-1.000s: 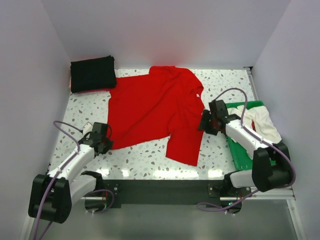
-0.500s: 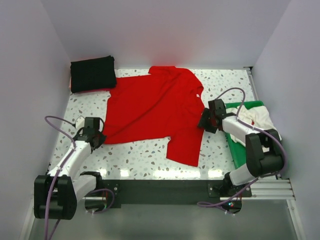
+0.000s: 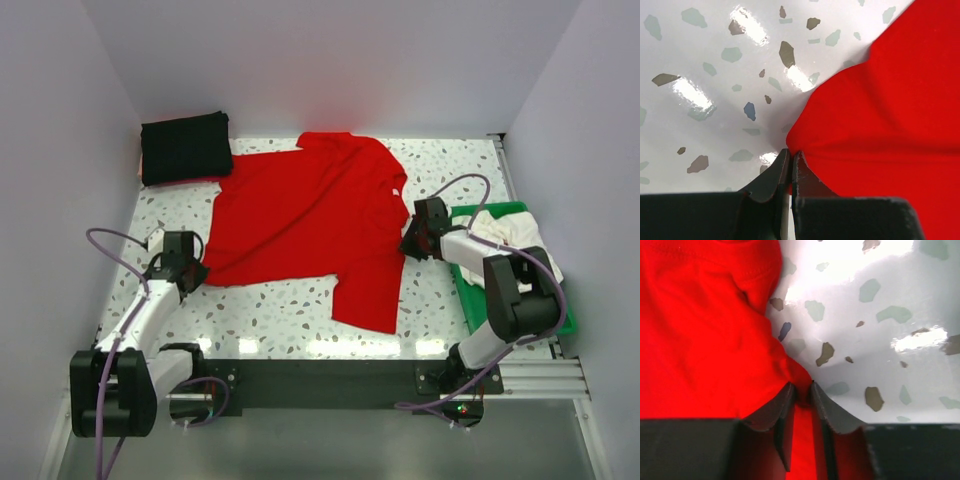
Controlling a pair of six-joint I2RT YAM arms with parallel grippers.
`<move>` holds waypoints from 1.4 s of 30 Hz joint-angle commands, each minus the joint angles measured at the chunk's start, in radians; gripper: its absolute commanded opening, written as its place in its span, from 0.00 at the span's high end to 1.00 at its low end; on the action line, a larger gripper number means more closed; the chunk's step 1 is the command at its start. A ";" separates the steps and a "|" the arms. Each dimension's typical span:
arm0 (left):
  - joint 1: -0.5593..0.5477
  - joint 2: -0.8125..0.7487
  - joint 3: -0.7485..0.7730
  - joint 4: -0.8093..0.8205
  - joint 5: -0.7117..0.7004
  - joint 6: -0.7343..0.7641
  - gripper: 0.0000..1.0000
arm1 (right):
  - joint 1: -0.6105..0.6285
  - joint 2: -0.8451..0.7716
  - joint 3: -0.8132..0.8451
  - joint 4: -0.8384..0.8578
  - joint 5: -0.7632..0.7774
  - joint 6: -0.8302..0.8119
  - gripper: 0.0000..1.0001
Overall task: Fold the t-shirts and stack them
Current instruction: Flatten the tshirt out
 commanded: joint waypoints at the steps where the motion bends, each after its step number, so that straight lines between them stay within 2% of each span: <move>1: 0.009 -0.012 0.051 0.056 0.025 0.047 1.00 | 0.000 0.015 -0.001 0.063 -0.044 0.023 0.79; 3: 0.009 -0.024 0.069 0.047 0.042 0.059 1.00 | 0.000 -0.017 0.006 0.037 -0.066 0.019 0.87; 4: 0.009 -0.030 0.075 0.044 0.046 0.076 1.00 | 0.000 -0.035 0.012 0.021 -0.065 0.013 0.95; 6: 0.008 -0.068 0.100 0.030 0.052 0.093 1.00 | 0.000 -0.124 0.017 -0.041 -0.066 0.010 1.00; 17: 0.008 -0.325 0.327 -0.091 0.036 0.223 1.00 | -0.002 -0.607 0.184 -0.392 -0.035 -0.049 1.00; 23: 0.008 -0.446 0.569 -0.171 0.035 0.245 1.00 | -0.002 -0.779 0.390 -0.561 0.006 -0.078 1.00; 28: 0.008 -0.460 0.768 -0.208 0.040 0.246 1.00 | -0.002 -0.795 0.654 -0.682 0.004 -0.104 1.00; 32: 0.008 -0.397 0.946 -0.212 0.036 0.258 1.00 | -0.002 -0.757 0.859 -0.716 -0.009 -0.122 1.00; 35: 0.008 -0.342 1.015 -0.180 0.028 0.268 1.00 | 0.000 -0.689 1.000 -0.725 -0.020 -0.138 1.00; 42: 0.008 -0.210 0.991 -0.015 0.022 0.257 1.00 | -0.002 -0.537 1.072 -0.566 -0.015 -0.158 1.00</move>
